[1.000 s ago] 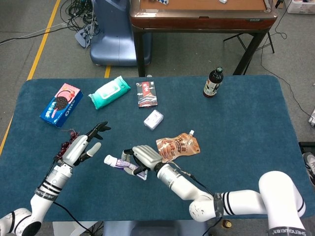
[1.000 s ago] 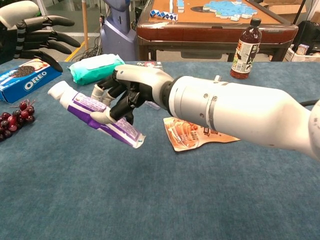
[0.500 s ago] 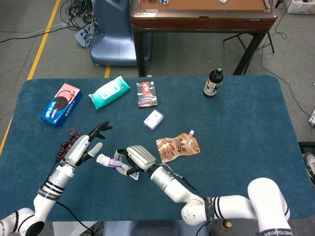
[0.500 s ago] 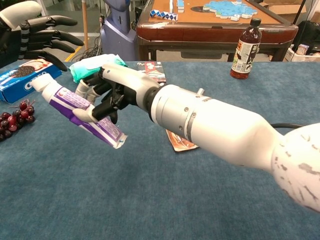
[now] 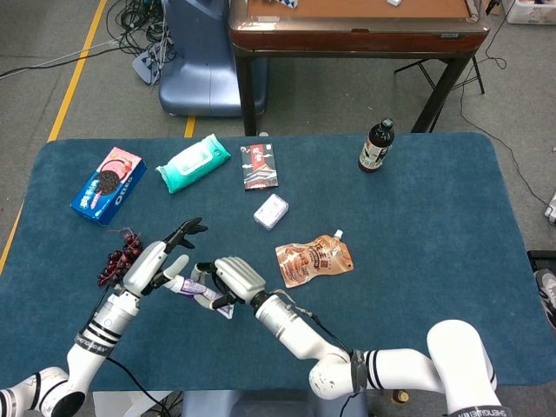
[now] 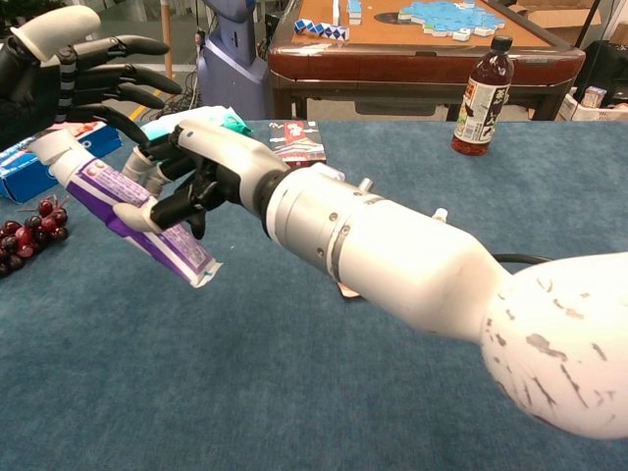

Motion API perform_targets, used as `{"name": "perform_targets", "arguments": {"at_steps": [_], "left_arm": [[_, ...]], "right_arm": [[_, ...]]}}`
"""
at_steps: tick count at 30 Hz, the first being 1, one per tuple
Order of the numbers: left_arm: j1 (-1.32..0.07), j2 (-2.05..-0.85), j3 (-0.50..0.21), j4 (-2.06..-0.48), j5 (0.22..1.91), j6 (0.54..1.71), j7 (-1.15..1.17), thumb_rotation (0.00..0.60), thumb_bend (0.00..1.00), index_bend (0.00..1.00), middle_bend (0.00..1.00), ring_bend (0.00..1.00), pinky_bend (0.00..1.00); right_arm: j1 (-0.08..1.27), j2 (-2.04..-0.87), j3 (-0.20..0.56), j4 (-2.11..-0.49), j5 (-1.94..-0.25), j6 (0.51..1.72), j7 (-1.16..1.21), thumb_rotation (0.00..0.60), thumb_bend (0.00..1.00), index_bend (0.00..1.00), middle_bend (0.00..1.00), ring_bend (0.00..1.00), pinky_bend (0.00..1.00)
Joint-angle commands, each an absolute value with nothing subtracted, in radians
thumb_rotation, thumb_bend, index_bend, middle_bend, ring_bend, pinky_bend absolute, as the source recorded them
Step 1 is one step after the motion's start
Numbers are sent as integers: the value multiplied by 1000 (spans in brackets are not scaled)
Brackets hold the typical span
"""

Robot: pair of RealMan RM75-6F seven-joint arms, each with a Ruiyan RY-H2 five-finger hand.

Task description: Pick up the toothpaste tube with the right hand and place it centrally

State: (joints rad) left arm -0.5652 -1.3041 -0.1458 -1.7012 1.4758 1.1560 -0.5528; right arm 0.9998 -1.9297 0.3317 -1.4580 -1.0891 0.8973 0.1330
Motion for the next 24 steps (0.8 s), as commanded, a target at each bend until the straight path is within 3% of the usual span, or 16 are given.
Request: {"name": "perform_targets", "arguments": {"at_steps": [1,24], "left_arm": [[-567,-1307,-145,-1700,1477,1154,-553,0,214,0,145,136,254],[-573,-1410,-136,-1601,1528,1213,-465,0,180,0,134,124,225]], "right_arm": [[999,-1933,340,-1458,-1085,893,133,600,955,976,863,772,617],[998,-1972,398,-1458,-1023,870,105,600,963,998,878,787,617]]}}
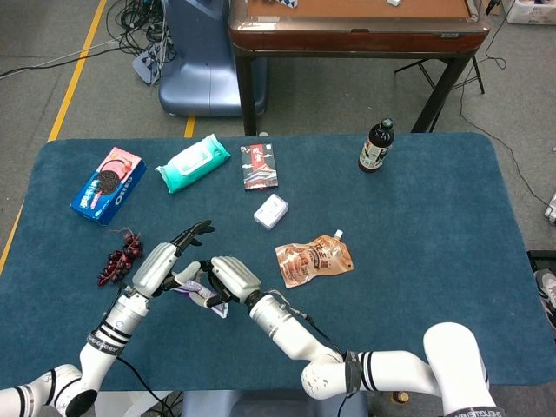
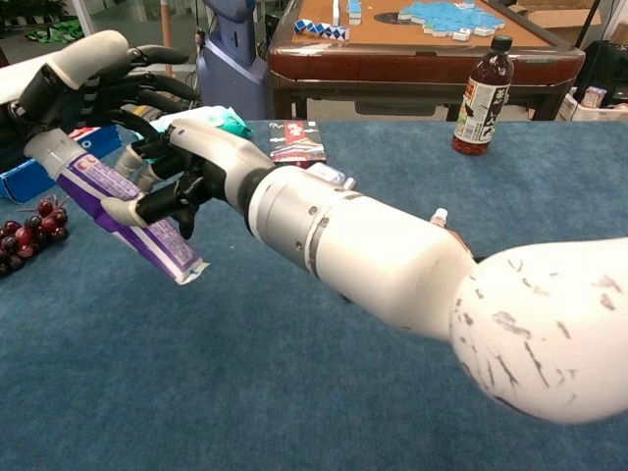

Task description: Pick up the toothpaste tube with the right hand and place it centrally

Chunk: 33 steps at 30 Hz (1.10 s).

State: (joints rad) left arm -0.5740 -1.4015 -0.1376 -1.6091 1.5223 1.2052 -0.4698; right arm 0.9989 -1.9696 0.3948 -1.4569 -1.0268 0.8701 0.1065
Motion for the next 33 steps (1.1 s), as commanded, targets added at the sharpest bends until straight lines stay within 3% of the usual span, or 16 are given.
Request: {"name": "perform_targets", "arguments": {"at_steps": [1,19,33], "left_arm": [[-572,-1415,-137,-1597,1530,1218,-464,0,174,0,133,122,220],[-568,-1444,-141,-1574,1527,1247,-425,0,170,0,118,90,213],[-543,-1348,-147,-1606,1512,1264,-398,0,171,0,118,89,203]], "right_arm": [[997,-1975,401,-1458,-1020,872,106,600,964,998,879,787,617],[993,-1986,418,-1462,-1004,872,85,600,967,1000,881,793,617],[1004,-1723,300,-1536,-1022,744,-127,600,967,1000,876,787,617]]}}
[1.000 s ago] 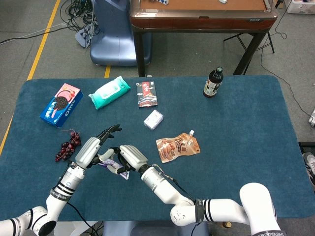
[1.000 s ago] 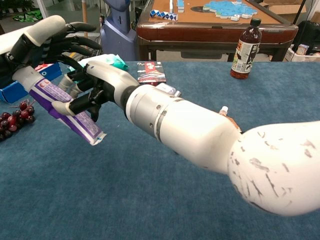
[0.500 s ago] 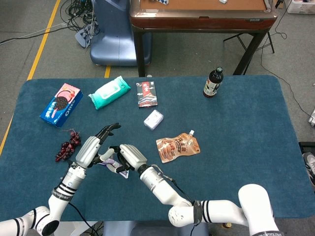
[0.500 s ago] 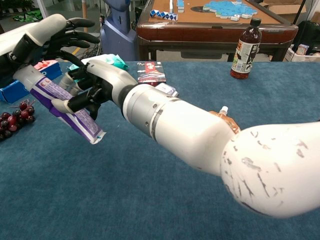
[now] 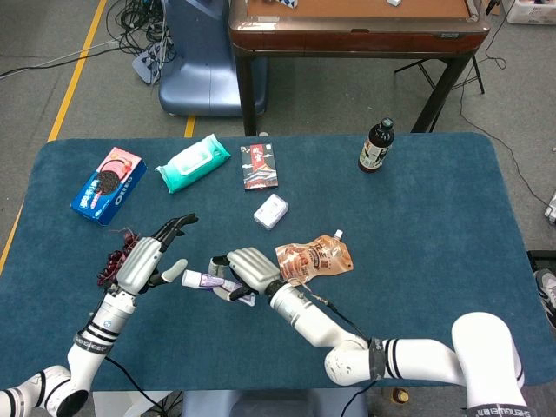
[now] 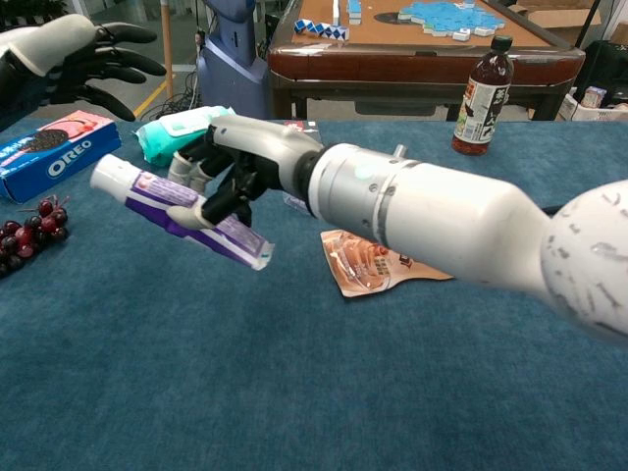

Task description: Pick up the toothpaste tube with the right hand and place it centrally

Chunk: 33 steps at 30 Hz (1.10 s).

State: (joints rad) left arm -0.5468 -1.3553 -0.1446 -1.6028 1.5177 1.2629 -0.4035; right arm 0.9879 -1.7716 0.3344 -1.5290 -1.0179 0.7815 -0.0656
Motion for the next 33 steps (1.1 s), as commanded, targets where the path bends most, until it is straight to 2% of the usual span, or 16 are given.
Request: {"name": "perform_targets", "arguments": {"at_steps": [1,8,10,14,19,22,24,28,30,33], "left_arm": [[-542,-1345,-149,-1606,1508,1265,-394,0,171,0,118,89,203],[-533,-1322,-154,-1614,1490,1265,-366,0,171,0,118,89,201],[-530,-1319,-152,-1617,1489,1266,-360,0,171,0,118,89,201],[-522,-1317,-146,-1622,1494,1274,-344,0,171,0,118,89,199],[-513,-1312,-144,-1627,1496,1284,-339,0,171,0,118,89,194],[-508,-1312,-142,-1627,1496,1286,-338,0,170,0,118,89,193],[-506,-1312,-141,-1626,1496,1286,-338,0,171,0,117,89,192],[-505,-1313,-141,-1624,1494,1285,-339,0,171,0,117,89,191],[-504,-1313,-142,-1622,1494,1285,-337,0,171,0,117,89,190],[-501,-1307,-141,-1619,1491,1285,-326,0,170,0,117,89,190]], "right_arm": [[1013,-1711,290,-1532,-1022,734,-152,600,968,1000,873,783,617],[1079,-1692,226,-1480,-999,698,-314,600,965,993,800,717,580],[1093,-1703,216,-1462,-990,696,-342,600,956,959,773,699,562],[1122,-1728,195,-1431,-959,689,-398,600,871,847,704,646,513],[1144,-1741,169,-1417,-913,695,-464,600,694,627,576,554,462],[1151,-1739,154,-1418,-893,710,-500,600,552,447,477,493,431],[1153,-1733,151,-1430,-873,711,-508,600,430,305,381,417,410],[1151,-1708,159,-1463,-857,716,-495,600,267,58,195,291,367],[1145,-1692,165,-1481,-871,733,-485,600,225,3,153,264,351],[1118,-1647,176,-1517,-902,777,-460,600,219,0,148,262,349]]}}
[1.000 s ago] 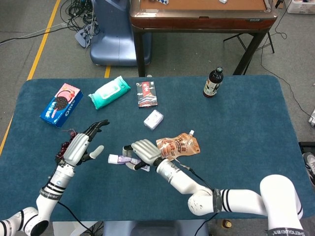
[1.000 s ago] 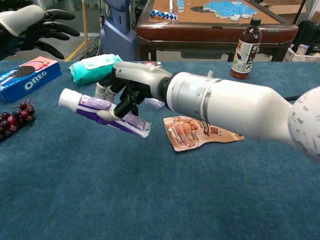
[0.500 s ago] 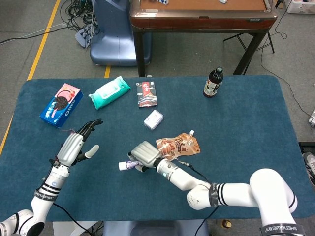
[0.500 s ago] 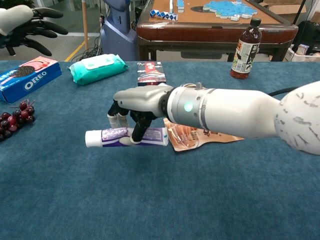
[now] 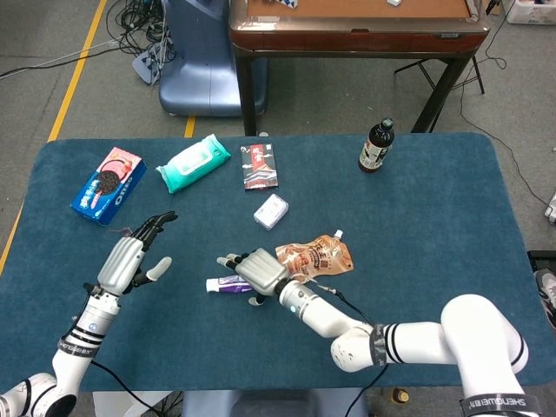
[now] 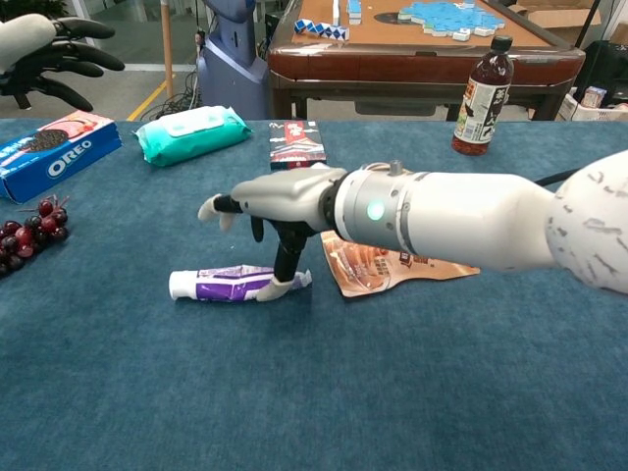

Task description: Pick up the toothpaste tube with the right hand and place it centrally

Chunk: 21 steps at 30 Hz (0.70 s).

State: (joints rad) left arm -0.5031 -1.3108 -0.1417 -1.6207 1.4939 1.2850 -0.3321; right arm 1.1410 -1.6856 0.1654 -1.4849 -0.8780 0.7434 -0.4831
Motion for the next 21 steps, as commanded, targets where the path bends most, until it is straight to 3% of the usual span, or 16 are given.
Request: {"name": "perform_targets", "arguments": {"at_steps": [1,4,5,6,7,8,9,12,21], "left_arm": [[-497,-1302,-142,-1616,1484,1285,-314,0,171,0,117,89,190],[-488,-1291,-144,-1610,1461,1283,-279,6,170,0,117,89,190],[-483,-1285,-146,-1610,1445,1282,-266,72,170,0,117,90,190],[-478,-1281,-147,-1609,1433,1282,-249,156,170,0,117,90,190],[-475,-1276,-148,-1604,1424,1283,-225,338,170,0,117,92,190],[-470,-1271,-146,-1597,1416,1285,-194,472,170,0,117,93,190],[-465,-1267,-145,-1594,1409,1286,-177,550,170,0,117,94,190],[-448,-1255,-149,-1587,1379,1295,-131,600,170,0,117,98,190],[-387,-1242,-152,-1538,1340,1367,-34,600,170,0,117,105,190]], "right_arm": [[1101,-1623,181,-1536,-915,802,-444,600,219,0,149,262,349],[1049,-1562,183,-1582,-950,865,-404,600,219,2,190,276,350],[1020,-1537,179,-1600,-974,902,-387,600,221,16,210,284,349],[999,-1514,172,-1614,-985,923,-377,600,223,45,226,289,350],[978,-1493,167,-1630,-994,946,-366,600,226,62,235,292,350],[948,-1467,161,-1646,-1007,979,-352,600,235,91,249,295,350],[928,-1446,153,-1658,-1014,998,-346,600,244,114,262,299,352],[863,-1377,128,-1688,-1025,1051,-333,600,280,191,319,315,361],[668,-1228,61,-1735,-1122,1215,-231,600,301,358,402,352,393]]}}
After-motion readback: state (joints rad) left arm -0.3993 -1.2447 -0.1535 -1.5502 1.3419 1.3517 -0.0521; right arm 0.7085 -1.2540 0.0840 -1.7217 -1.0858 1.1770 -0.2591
